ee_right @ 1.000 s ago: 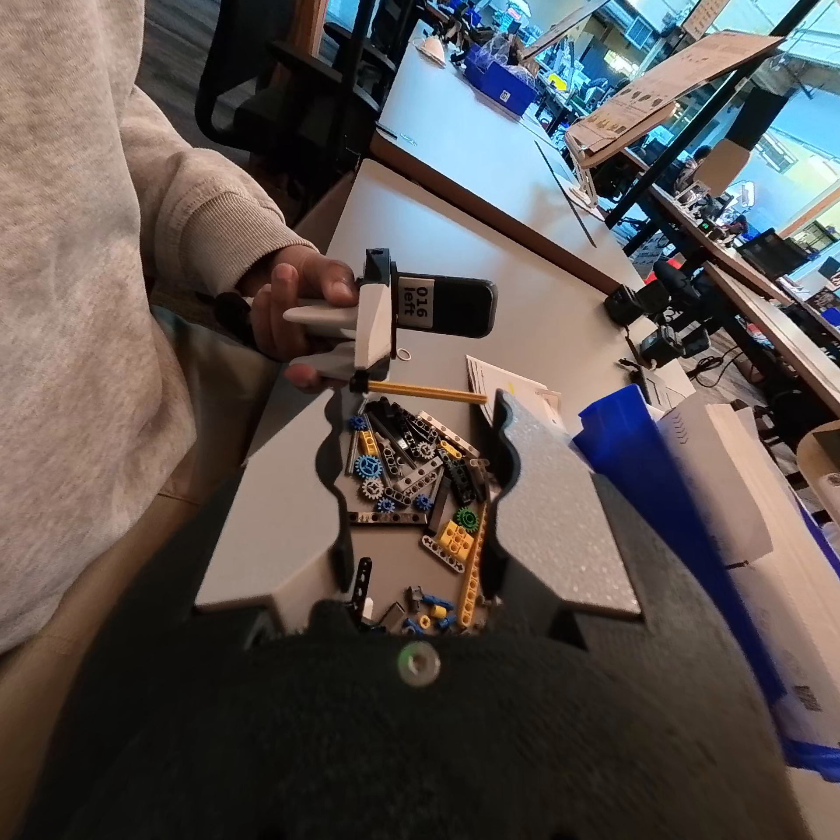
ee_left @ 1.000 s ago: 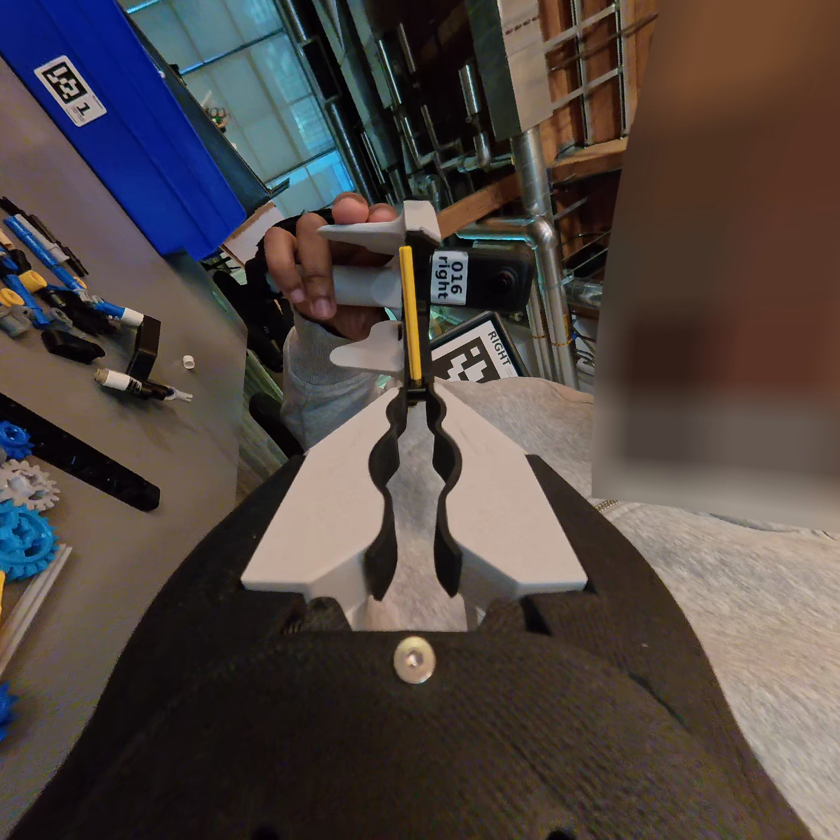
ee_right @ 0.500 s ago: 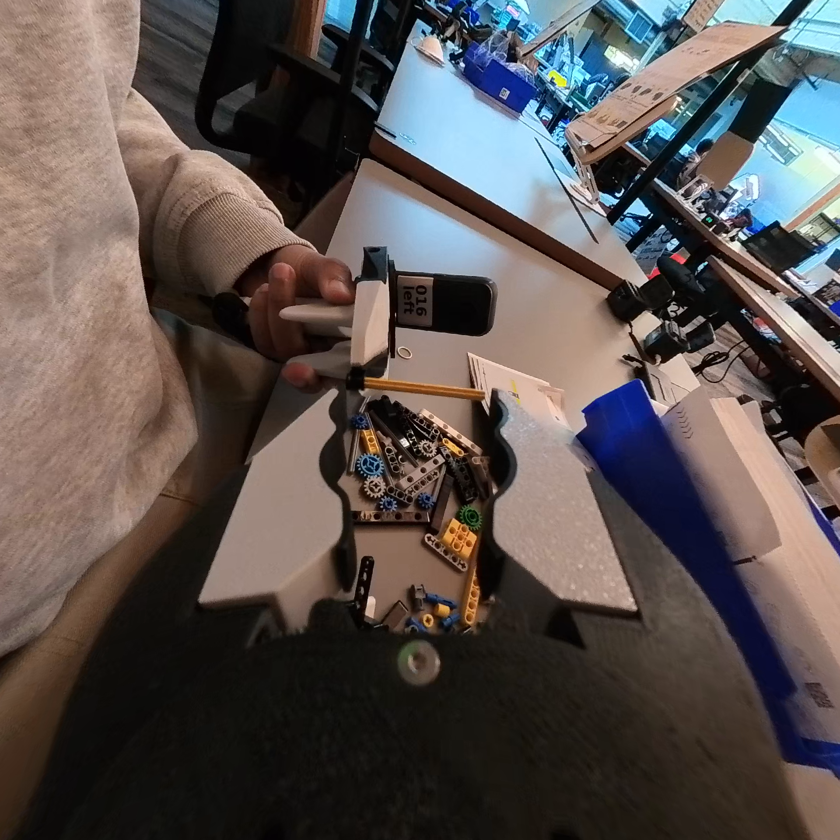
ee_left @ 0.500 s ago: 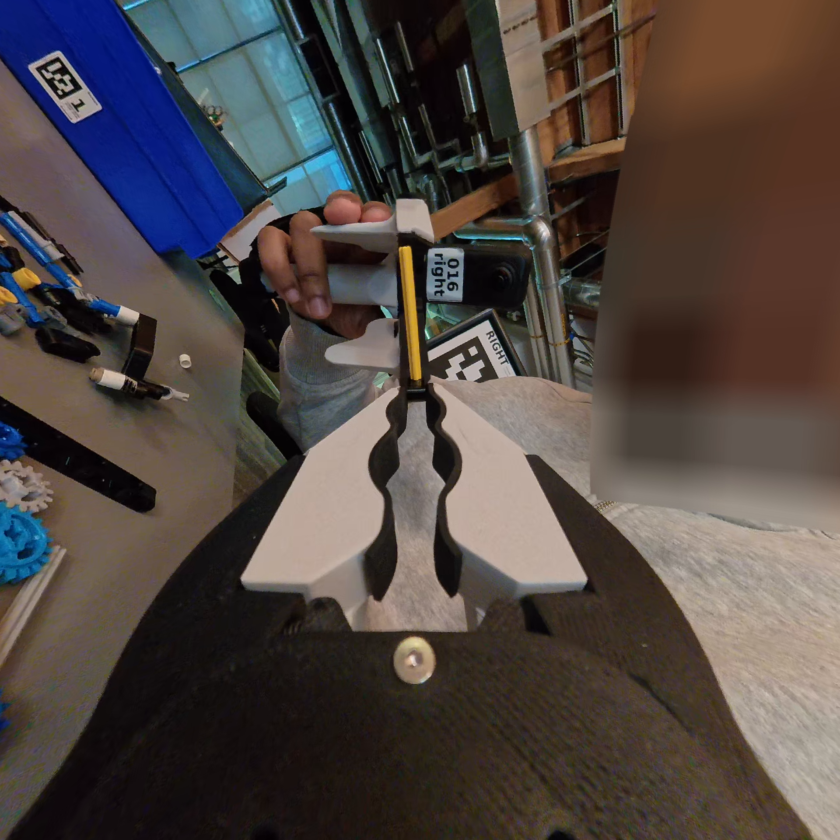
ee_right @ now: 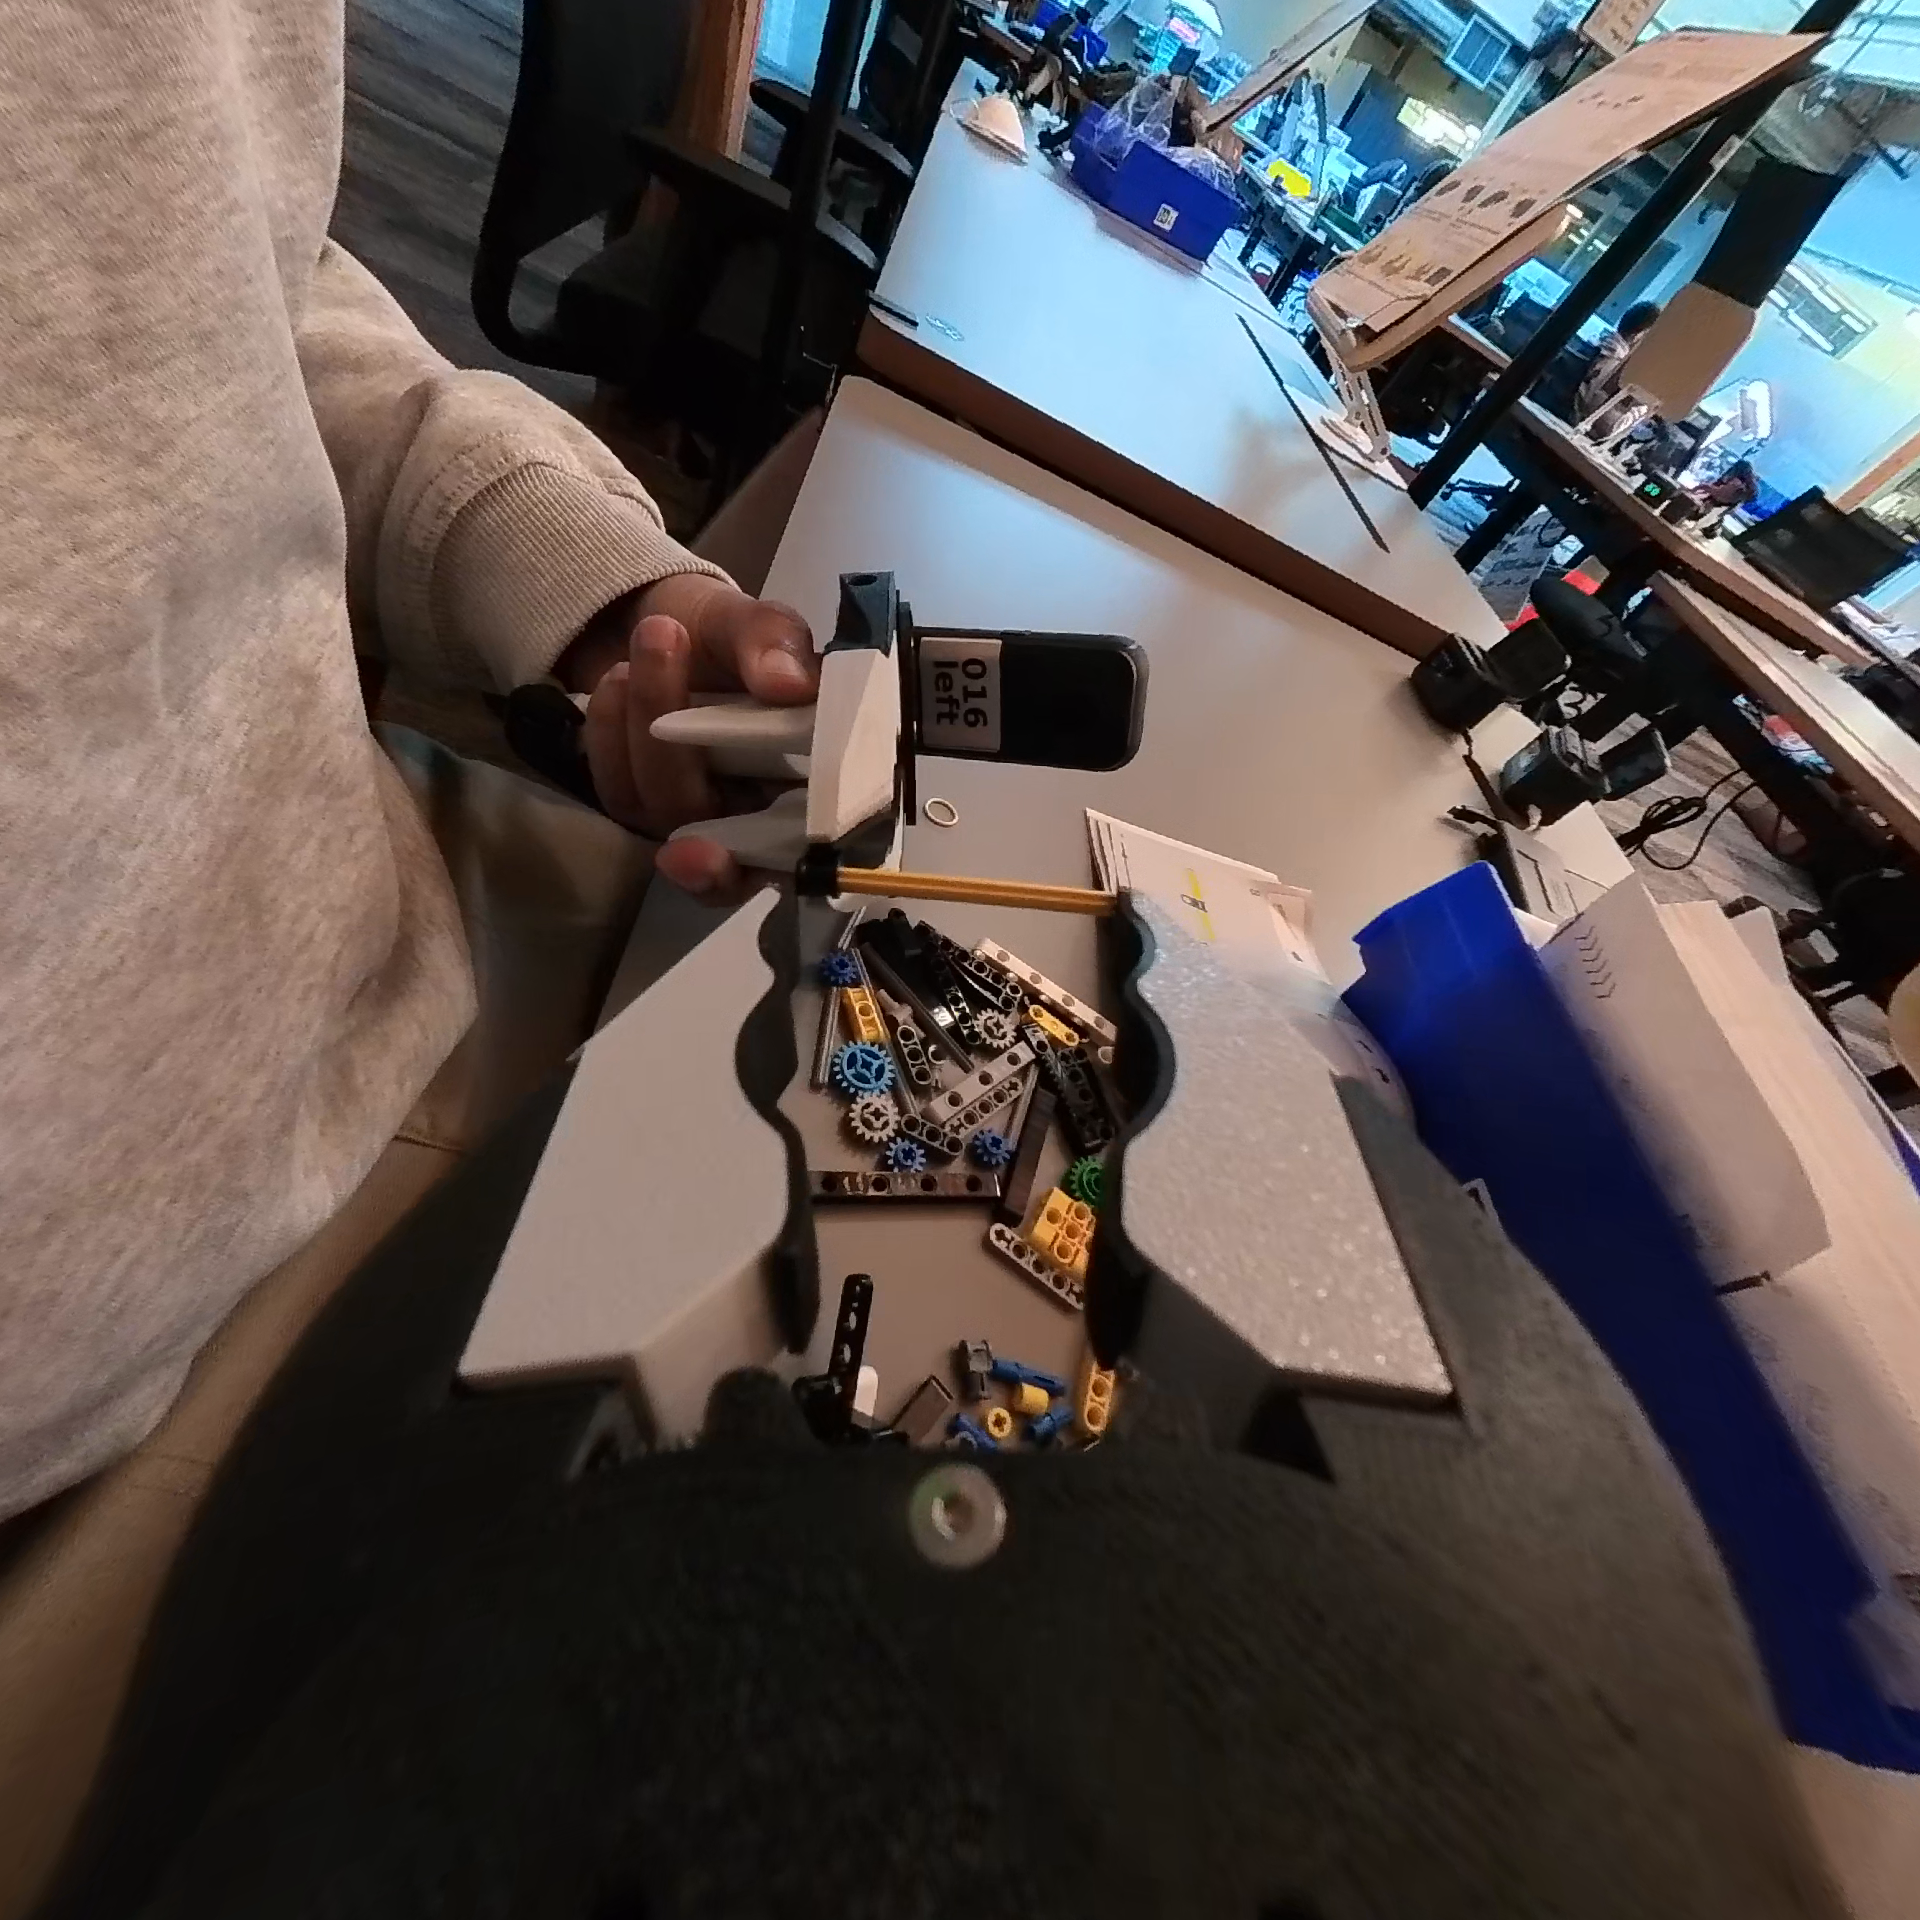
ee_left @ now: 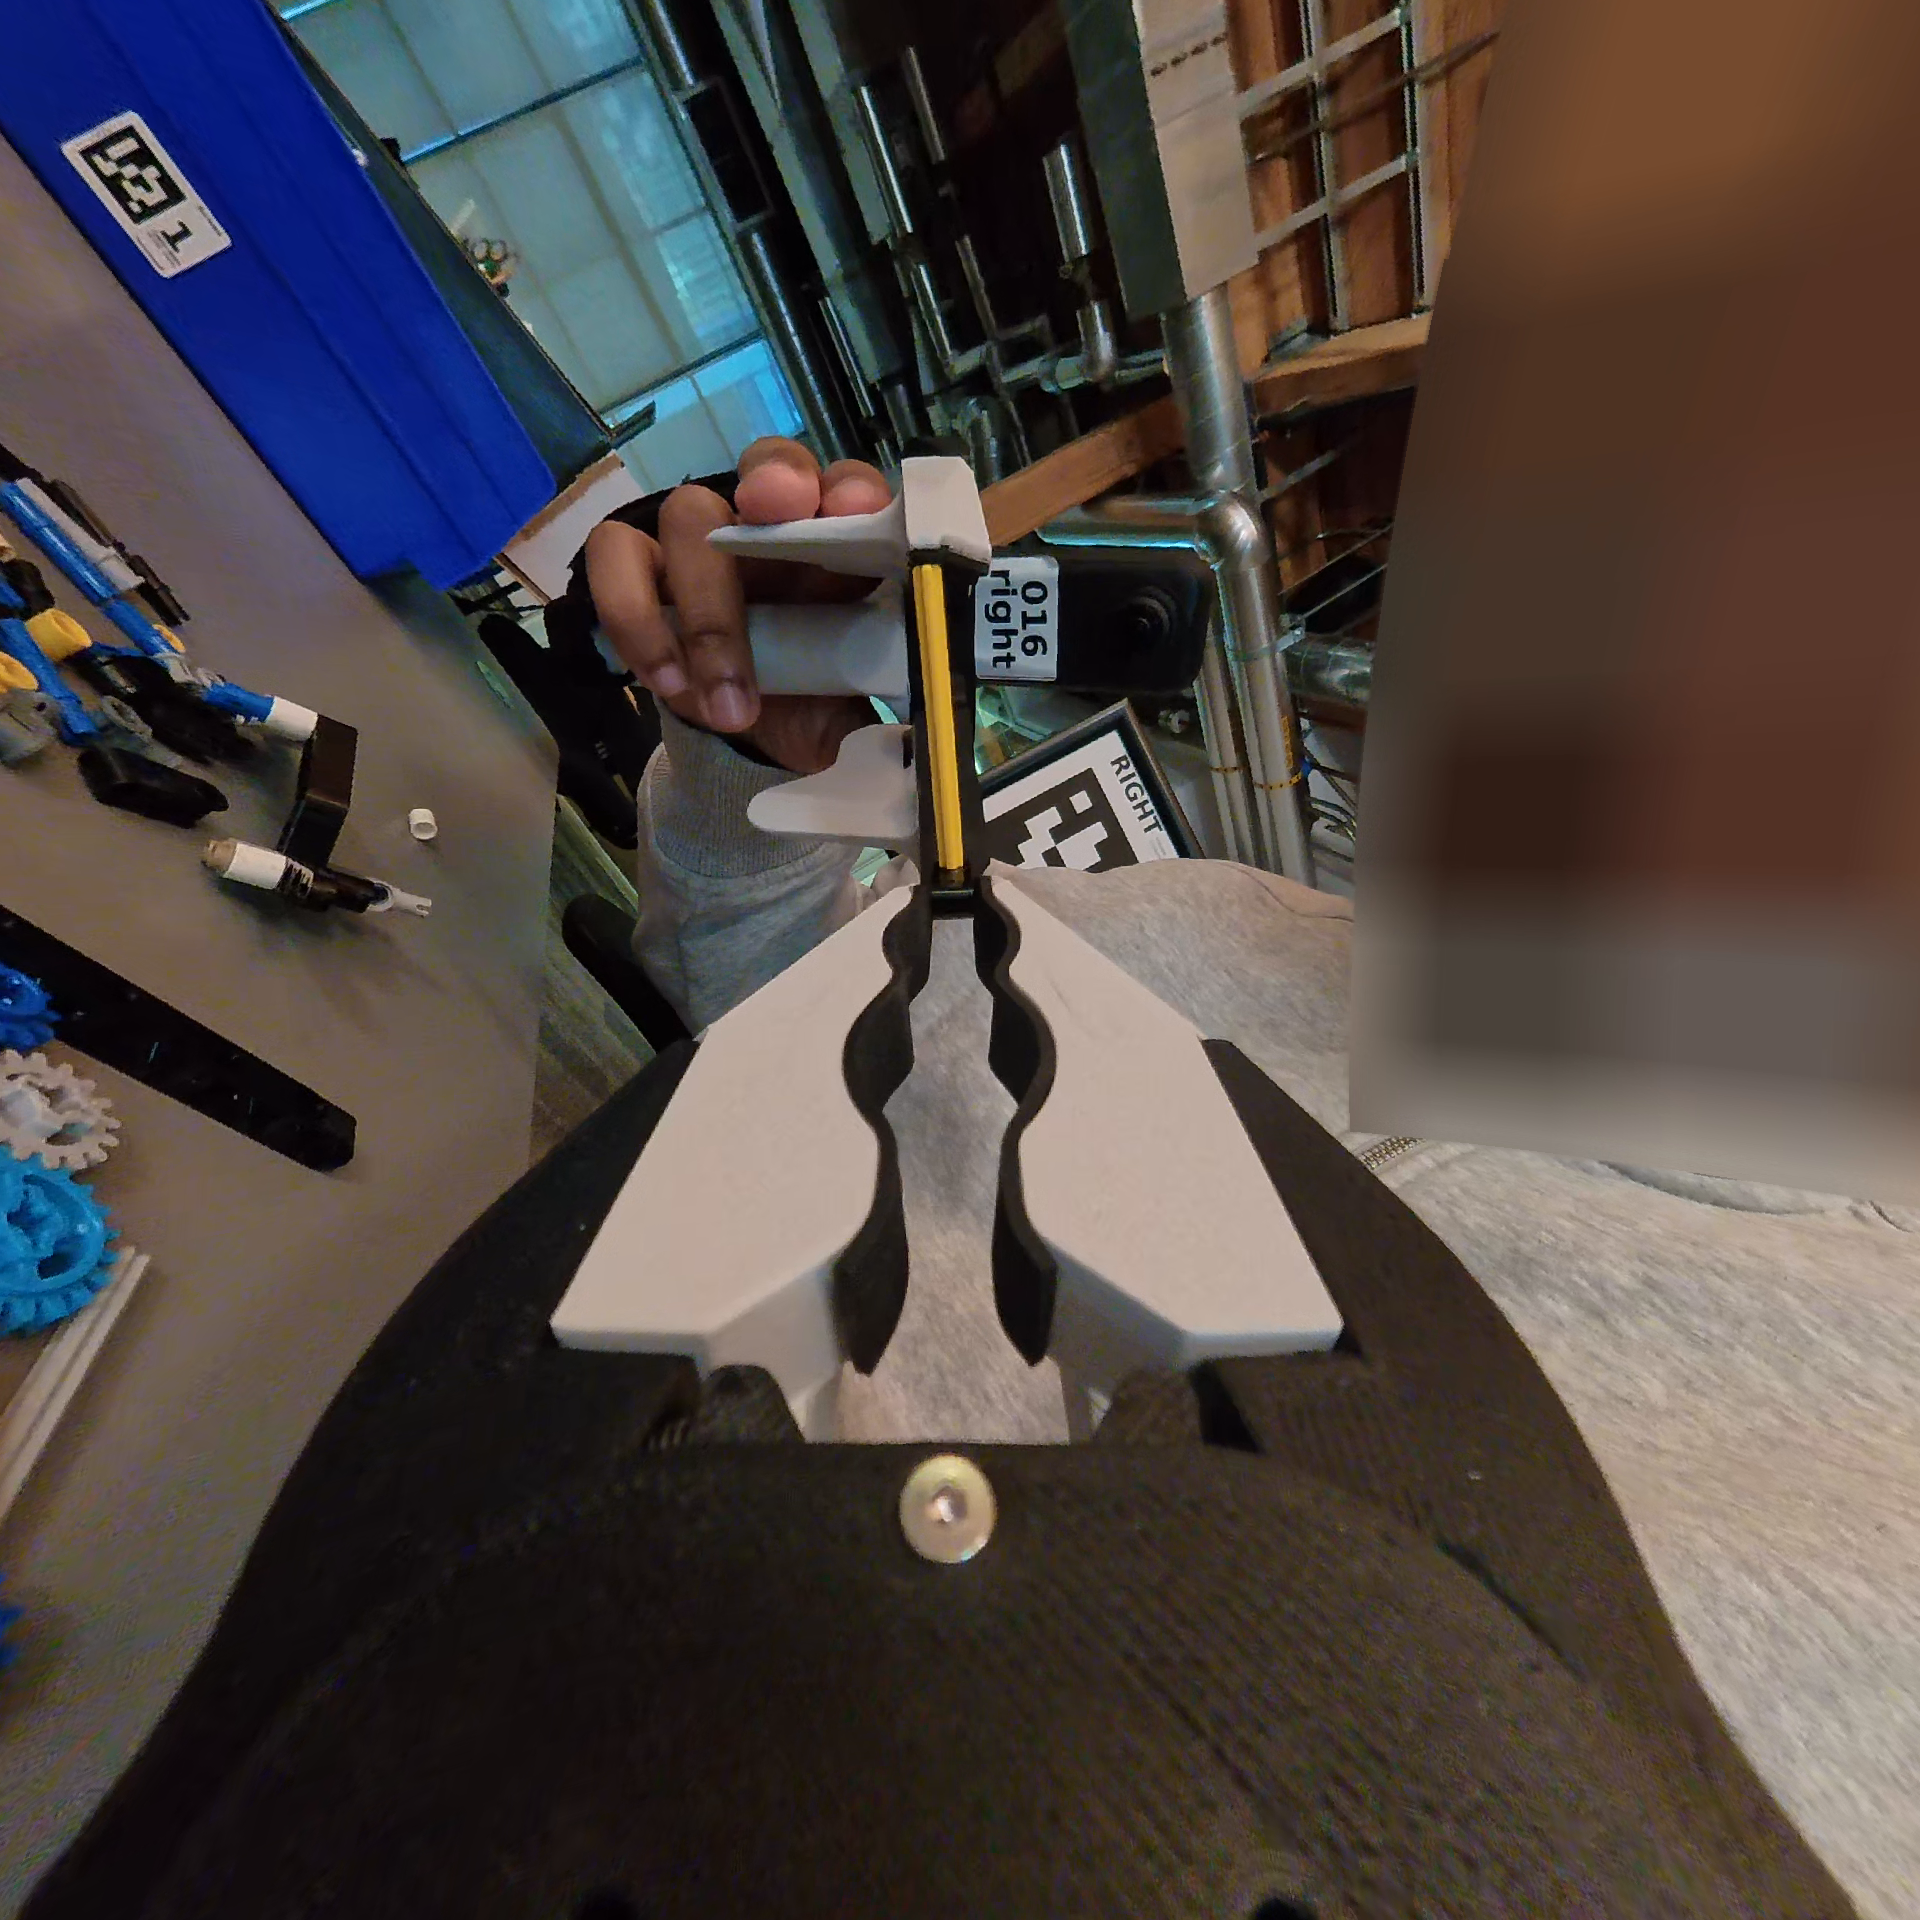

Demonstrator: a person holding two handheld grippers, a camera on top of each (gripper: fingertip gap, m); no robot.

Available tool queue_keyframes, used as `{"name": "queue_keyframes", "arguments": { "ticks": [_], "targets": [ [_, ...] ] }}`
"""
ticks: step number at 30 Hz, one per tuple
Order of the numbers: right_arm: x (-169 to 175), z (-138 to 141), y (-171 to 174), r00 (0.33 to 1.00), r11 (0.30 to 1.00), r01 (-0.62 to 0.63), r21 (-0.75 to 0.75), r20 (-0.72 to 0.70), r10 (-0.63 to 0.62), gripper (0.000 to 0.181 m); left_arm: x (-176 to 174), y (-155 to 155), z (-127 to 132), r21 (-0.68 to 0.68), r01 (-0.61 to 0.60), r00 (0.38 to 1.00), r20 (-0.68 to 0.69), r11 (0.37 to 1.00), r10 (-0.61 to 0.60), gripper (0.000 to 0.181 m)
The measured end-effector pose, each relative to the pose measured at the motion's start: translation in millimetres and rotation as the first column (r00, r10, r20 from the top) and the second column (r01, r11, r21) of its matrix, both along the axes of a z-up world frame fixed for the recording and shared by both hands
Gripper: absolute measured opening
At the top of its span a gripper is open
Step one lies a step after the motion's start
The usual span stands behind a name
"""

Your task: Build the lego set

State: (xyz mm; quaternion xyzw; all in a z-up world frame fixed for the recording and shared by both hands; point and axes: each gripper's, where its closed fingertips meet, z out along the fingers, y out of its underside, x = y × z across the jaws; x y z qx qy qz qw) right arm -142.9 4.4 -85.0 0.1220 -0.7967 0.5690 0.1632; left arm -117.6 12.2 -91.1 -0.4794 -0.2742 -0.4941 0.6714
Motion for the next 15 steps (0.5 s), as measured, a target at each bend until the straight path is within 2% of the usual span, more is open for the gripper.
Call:
{"name": "queue_keyframes", "arguments": {
  "ticks": [1,15],
  "targets": [
    [0.0,-0.2,0.1,1.0,1.0,0.0,0.0,0.0,0.0,0.059,0.0,0.0,-0.2,-0.001,0.0,1.0,0.0,1.0,0.0,0.005],
    [0.3,-0.7,0.1,1.0,1.0,0.003,0.005,-0.011,-0.002,0.058,-0.3,0.3,-0.8,-0.004,-0.001,1.0,0.003,1.0,0.001,0.005]
  ]
}}
